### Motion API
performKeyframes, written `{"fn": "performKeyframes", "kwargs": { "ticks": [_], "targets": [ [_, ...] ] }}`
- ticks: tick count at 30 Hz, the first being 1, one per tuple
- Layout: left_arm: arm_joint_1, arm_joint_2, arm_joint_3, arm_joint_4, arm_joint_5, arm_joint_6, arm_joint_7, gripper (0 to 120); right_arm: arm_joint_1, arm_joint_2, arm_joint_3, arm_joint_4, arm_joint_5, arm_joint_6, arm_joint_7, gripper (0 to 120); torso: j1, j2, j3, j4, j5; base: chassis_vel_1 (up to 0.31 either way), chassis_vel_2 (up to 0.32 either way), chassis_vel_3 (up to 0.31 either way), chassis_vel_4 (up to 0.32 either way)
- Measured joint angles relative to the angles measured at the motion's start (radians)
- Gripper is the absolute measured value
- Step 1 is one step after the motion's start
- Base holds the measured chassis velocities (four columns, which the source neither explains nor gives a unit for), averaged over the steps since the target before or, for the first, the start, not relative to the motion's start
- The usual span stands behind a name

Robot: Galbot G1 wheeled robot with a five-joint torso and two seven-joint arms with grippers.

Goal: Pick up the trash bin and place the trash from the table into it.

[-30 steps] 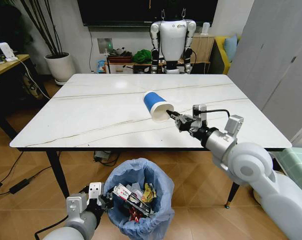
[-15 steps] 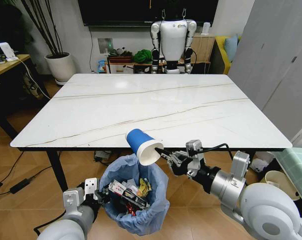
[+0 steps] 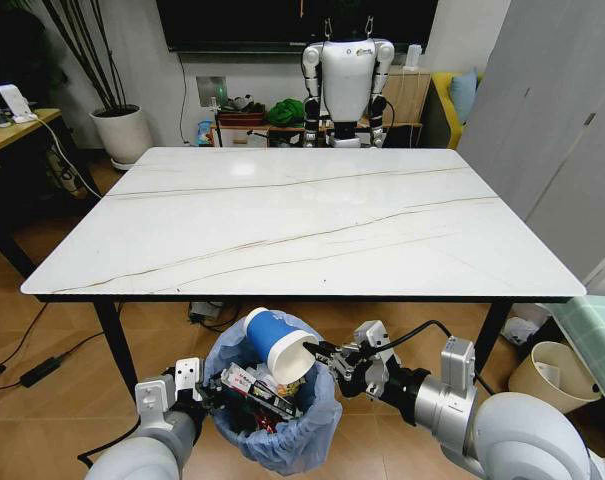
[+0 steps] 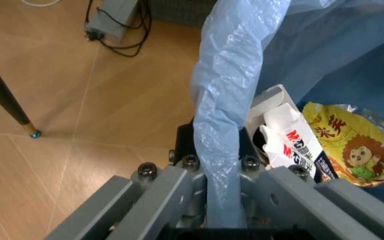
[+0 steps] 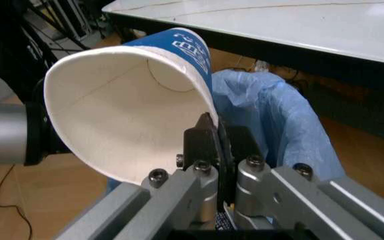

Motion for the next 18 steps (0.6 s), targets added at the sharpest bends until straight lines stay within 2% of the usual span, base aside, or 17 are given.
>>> {"fn": "performKeyframes", "kwargs": {
  "ticks": [7,18],
  "targets": [
    [-0.016,-0.009,0.03,0.011,-0.007,0.0,-0.019,0,0.008,-0.001,-0.04,-0.015,-0.052,-0.004,-0.005,0,0.0,0.0,0.0,0.0,0.0001,0.0,0.0,0.0,0.0],
    [-0.024,-0.013,0.042,0.02,-0.013,0.0,-0.026,0,0.083,0.017,-0.113,-0.055,-0.046,0.005,0.025,40,0.0,0.0,0.0,0.0001,0.0,0.0,0.0,0.0,0.0]
  ]
}}
